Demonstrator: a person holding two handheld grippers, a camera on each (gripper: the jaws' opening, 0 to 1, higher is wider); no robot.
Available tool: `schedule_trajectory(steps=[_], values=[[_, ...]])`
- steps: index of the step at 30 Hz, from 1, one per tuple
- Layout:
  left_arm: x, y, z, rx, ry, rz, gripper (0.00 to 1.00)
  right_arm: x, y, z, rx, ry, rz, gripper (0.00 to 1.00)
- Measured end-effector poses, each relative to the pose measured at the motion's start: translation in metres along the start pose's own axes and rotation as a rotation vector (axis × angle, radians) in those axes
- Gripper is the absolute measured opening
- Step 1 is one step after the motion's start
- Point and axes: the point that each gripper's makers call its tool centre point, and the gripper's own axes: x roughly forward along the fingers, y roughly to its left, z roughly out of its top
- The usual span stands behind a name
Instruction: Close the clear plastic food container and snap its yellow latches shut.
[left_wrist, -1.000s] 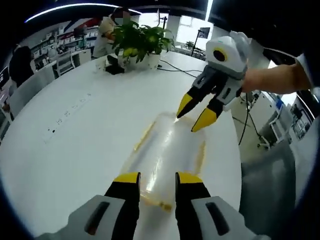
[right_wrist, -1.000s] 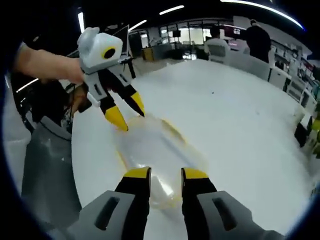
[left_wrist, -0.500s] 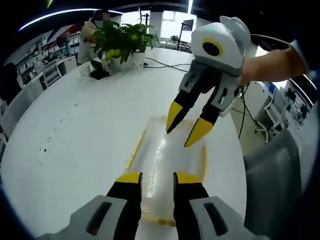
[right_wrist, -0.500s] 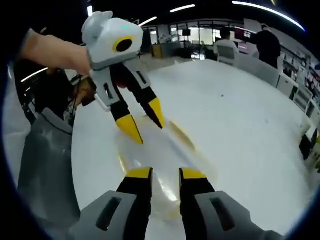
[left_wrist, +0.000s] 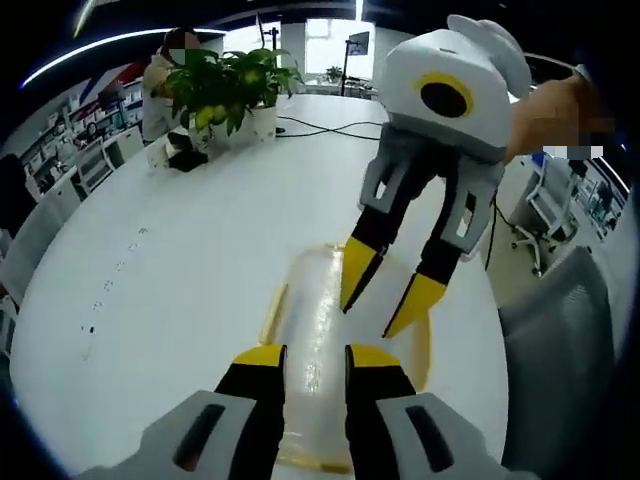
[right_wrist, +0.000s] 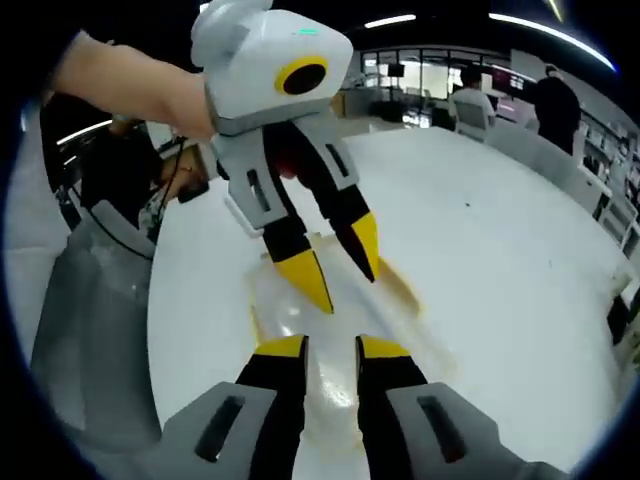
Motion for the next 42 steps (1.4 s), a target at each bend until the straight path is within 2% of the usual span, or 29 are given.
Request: schedule_trajectory(steps=[8, 16, 27, 30, 34, 42], values=[[0.003, 0.001, 0.002, 0.011, 0.006, -0.005, 0.15, 0.001, 0.01, -0.002, -0.024, -0.001, 0.02, 0.18], [0.003, 0.002, 0.01, 0.023, -0.005, 0.005, 0.21, 0.001, 0.023, -0.005, -0.117, 0.013, 0.027, 0.2], [0.008, 0.01, 0.011, 0.037, 0.029, -0.007, 0.24, 0.002, 0.029, -0.009, -0.216, 0.034, 0.036, 0.24], [0.01, 0.008, 0.006, 0.023, 0.06, -0.031, 0.27, 0.003, 0.03, -0.01, -0.282, 0.05, 0.019, 0.25], [0.01, 0.006, 0.007, 0.014, 0.06, -0.048, 0.28, 0.004, 0.031, -0.012, -0.362, 0.071, 0.004, 0.25], [0.013, 0.004, 0.008, 0.025, 0.117, -0.121, 0.28, 0.007, 0.031, -0.016, -0.53, 0.116, -0.057, 0.27]])
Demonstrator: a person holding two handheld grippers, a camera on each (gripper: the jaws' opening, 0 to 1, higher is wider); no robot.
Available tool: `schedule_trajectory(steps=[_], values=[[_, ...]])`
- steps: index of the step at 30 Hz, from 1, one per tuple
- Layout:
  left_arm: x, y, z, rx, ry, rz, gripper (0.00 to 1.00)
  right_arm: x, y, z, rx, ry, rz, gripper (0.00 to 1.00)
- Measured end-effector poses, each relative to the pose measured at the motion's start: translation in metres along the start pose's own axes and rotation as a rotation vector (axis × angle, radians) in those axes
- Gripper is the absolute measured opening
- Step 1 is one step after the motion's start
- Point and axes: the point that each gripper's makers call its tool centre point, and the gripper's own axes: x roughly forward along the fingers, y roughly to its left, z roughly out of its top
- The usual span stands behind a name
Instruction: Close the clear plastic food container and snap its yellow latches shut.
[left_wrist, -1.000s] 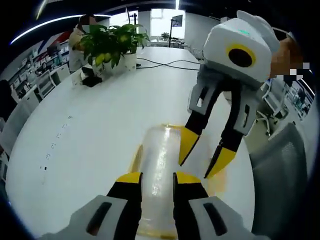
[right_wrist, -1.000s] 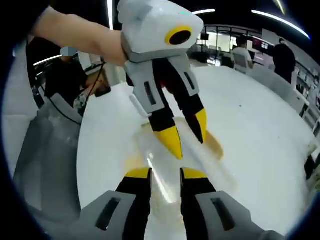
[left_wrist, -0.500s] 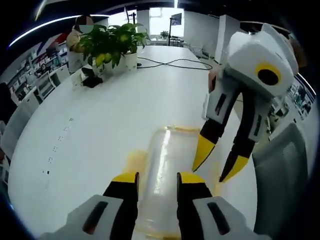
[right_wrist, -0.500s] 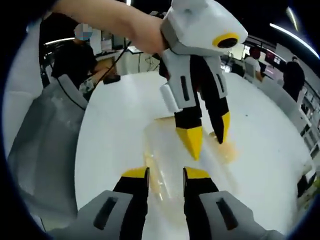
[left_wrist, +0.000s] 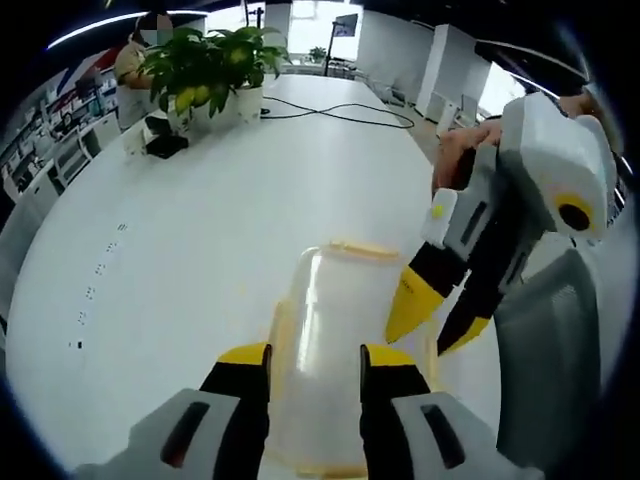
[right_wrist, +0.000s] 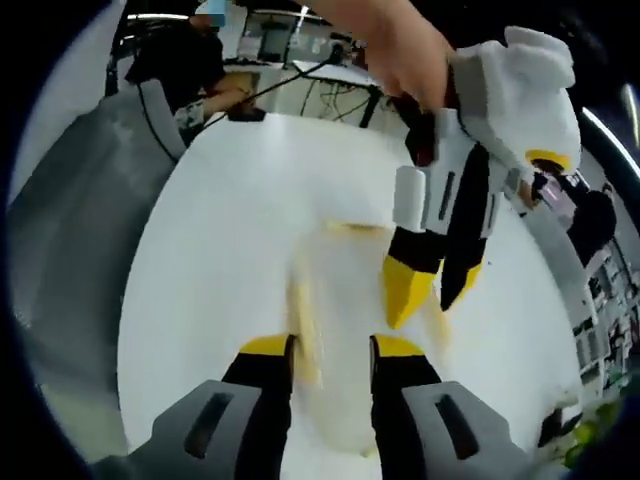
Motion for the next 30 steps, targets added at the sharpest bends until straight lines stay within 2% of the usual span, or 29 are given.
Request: schedule_trajectory(steps=[5, 12, 14, 21, 30], values=[[0.002, 0.0, -0.001, -0.009, 0.033, -0.049, 0.29, 0.002, 0.002, -0.002, -0.057, 0.022, -0.045, 0.28], [0.004, 0.001, -0.003, -0.049, 0.064, -0.105, 0.31, 0.002, -0.002, -0.002, -0.049, 0.021, -0.061, 0.28], [0.005, 0.008, -0.002, -0.057, 0.076, -0.123, 0.31, 0.002, -0.002, -0.003, -0.053, 0.022, -0.061, 0.28], [0.014, 0.005, 0.0, -0.075, 0.145, -0.192, 0.36, 0.005, -0.002, -0.003, -0.072, 0.033, -0.075, 0.29], [0.015, 0.002, -0.002, -0.07, 0.222, -0.245, 0.35, 0.006, -0.003, -0.003, -0.085, 0.037, -0.103, 0.29]])
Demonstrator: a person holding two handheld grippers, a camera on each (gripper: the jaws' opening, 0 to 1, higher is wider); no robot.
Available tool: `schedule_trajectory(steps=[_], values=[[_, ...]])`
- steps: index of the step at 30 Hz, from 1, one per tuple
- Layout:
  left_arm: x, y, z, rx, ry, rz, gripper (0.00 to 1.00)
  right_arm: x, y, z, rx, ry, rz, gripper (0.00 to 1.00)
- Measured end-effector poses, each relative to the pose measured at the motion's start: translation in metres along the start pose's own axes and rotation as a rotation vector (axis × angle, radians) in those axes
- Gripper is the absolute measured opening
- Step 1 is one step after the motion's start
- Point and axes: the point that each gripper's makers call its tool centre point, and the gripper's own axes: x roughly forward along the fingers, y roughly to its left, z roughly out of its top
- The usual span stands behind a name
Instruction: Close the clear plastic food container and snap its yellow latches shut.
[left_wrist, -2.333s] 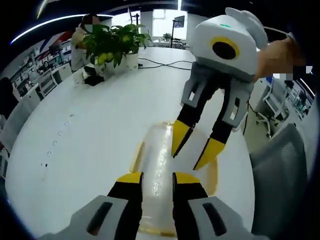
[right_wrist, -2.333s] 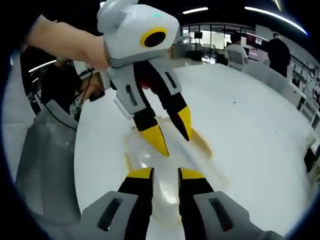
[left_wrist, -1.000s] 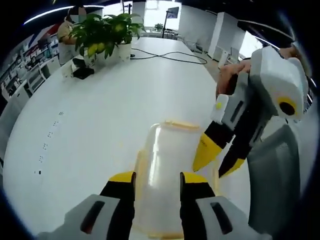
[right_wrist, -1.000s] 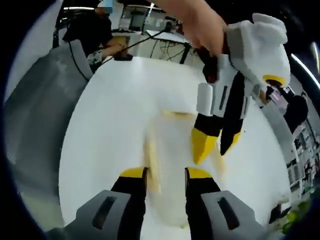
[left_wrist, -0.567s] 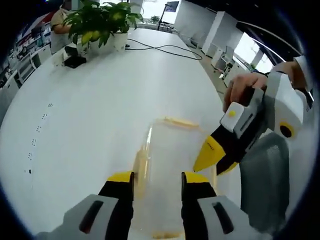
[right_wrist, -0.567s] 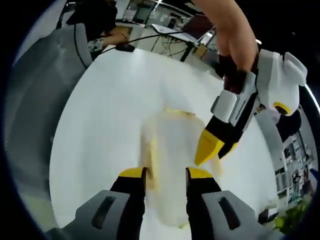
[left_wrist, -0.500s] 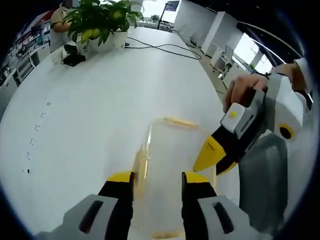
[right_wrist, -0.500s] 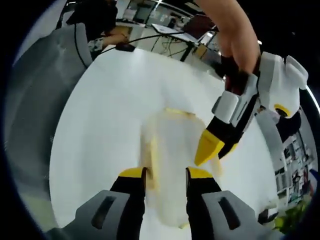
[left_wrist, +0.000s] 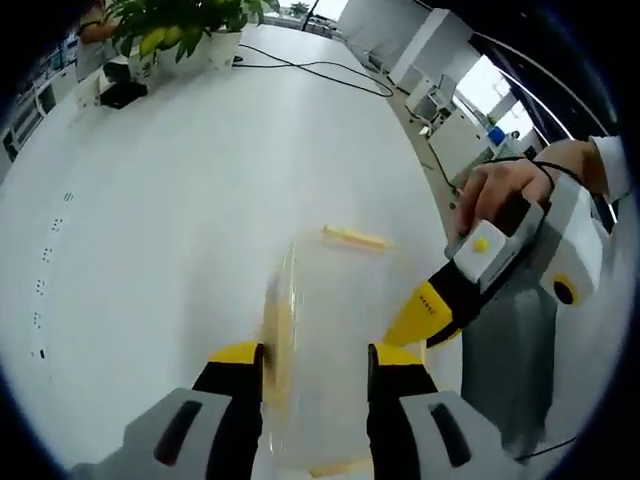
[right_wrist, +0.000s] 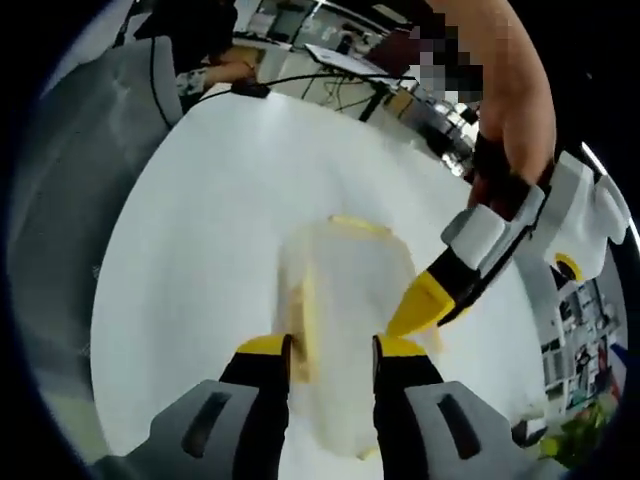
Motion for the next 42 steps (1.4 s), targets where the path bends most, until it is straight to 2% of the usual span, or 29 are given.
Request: schedule_trajectory(steps=[9, 16, 17, 18, 19, 23, 30, 31, 32, 33, 34, 42], values=[[0.001, 0.001, 0.0, -0.013, 0.02, -0.03, 0.34, 0.002, -0.001, 0.0, -0.025, 0.012, -0.056, 0.28], [0.002, -0.001, 0.0, -0.016, 0.049, -0.043, 0.33, 0.001, -0.002, -0.002, -0.032, 0.024, -0.071, 0.27], [0.002, -0.001, 0.0, -0.016, 0.049, -0.043, 0.33, 0.001, -0.01, -0.001, -0.054, 0.023, -0.123, 0.26], [0.003, -0.002, -0.001, -0.018, 0.051, -0.045, 0.33, 0.007, -0.004, 0.006, -0.05, 0.031, -0.091, 0.25], [0.004, -0.002, -0.001, -0.021, 0.052, -0.046, 0.33, 0.008, -0.005, 0.008, -0.044, 0.03, -0.087, 0.25], [0.006, 0.001, 0.001, -0.043, 0.032, -0.067, 0.33, 0.0, -0.002, -0.003, -0.037, 0.021, -0.087, 0.25], [0.008, -0.001, -0.002, -0.035, 0.042, -0.083, 0.33, 0.0, -0.002, -0.003, -0.032, 0.025, -0.082, 0.25], [0.01, -0.002, -0.003, -0.052, 0.038, -0.099, 0.33, 0.0, -0.002, -0.004, -0.029, 0.025, -0.079, 0.25], [0.012, -0.008, -0.006, -0.126, 0.044, -0.129, 0.34, 0.0, -0.001, -0.004, -0.024, 0.023, -0.073, 0.25], [0.015, -0.011, -0.007, -0.094, 0.035, -0.181, 0.32, 0.0, -0.001, -0.003, -0.025, 0.023, -0.073, 0.25], [0.014, -0.007, -0.009, -0.089, 0.025, -0.152, 0.32, 0.004, 0.001, -0.005, -0.028, 0.019, -0.074, 0.24], [0.011, -0.013, -0.01, -0.081, 0.034, -0.149, 0.33, -0.002, 0.0, -0.004, -0.023, 0.027, -0.079, 0.24]])
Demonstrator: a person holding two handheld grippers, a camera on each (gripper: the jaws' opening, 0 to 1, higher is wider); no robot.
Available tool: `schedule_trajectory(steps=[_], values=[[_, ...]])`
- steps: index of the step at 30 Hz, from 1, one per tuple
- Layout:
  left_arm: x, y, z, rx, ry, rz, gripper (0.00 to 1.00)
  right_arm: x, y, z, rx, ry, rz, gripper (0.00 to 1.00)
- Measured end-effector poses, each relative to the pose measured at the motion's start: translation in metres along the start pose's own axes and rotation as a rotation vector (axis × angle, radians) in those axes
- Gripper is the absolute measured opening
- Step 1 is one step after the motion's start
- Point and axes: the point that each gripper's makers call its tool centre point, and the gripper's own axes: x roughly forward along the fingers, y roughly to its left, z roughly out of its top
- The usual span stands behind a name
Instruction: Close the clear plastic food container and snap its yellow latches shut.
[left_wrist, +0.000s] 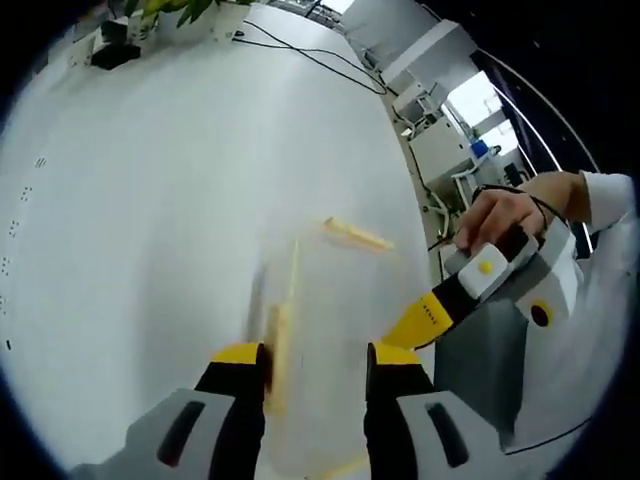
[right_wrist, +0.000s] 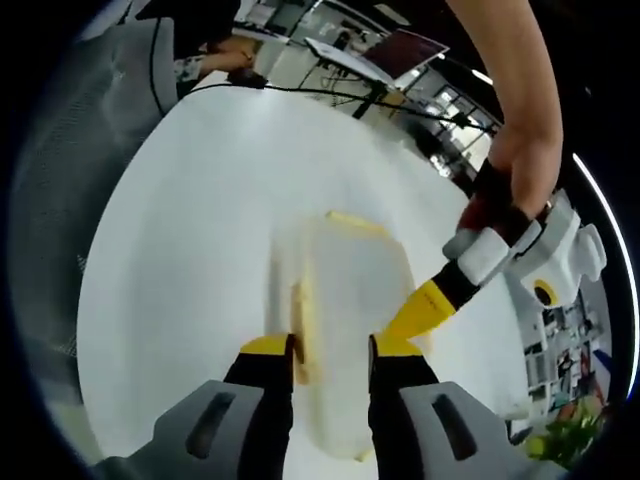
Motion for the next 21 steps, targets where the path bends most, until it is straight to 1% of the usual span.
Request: schedule_trajectory(steps=[4, 6, 9, 10, 11, 13, 17, 18, 20, 21], values=[[-0.002, 0.001, 0.002, 0.002, -0.016, 0.014, 0.34, 0.0, 0.0, 0.001, -0.015, 0.002, 0.002, 0.26], [-0.004, 0.001, 0.002, -0.004, -0.033, 0.03, 0.35, 0.0, 0.001, 0.001, -0.034, -0.003, 0.0, 0.27], [-0.008, -0.003, 0.005, 0.021, -0.09, 0.066, 0.35, 0.0, 0.0, 0.002, -0.033, -0.011, 0.003, 0.28], [-0.008, -0.003, 0.004, 0.012, -0.099, 0.073, 0.35, 0.001, 0.0, 0.003, -0.024, -0.014, 0.004, 0.29], [-0.01, 0.001, 0.006, -0.004, -0.121, 0.089, 0.35, 0.001, -0.001, 0.003, -0.016, -0.016, 0.006, 0.29], [-0.013, 0.003, 0.008, -0.021, -0.172, 0.119, 0.34, 0.002, -0.002, 0.005, 0.031, -0.022, 0.014, 0.3], [-0.02, 0.003, 0.009, -0.022, -0.246, 0.162, 0.33, 0.002, -0.003, 0.005, 0.058, -0.021, 0.024, 0.33], [-0.023, 0.003, 0.011, -0.028, -0.288, 0.183, 0.33, 0.001, -0.002, 0.004, 0.076, -0.023, 0.024, 0.34], [-0.028, 0.004, 0.01, -0.04, -0.339, 0.2, 0.34, -0.001, -0.004, 0.003, 0.114, -0.029, 0.021, 0.35], [-0.03, 0.01, 0.01, -0.044, -0.355, 0.211, 0.34, -0.002, -0.005, 0.003, 0.126, -0.031, 0.019, 0.35]])
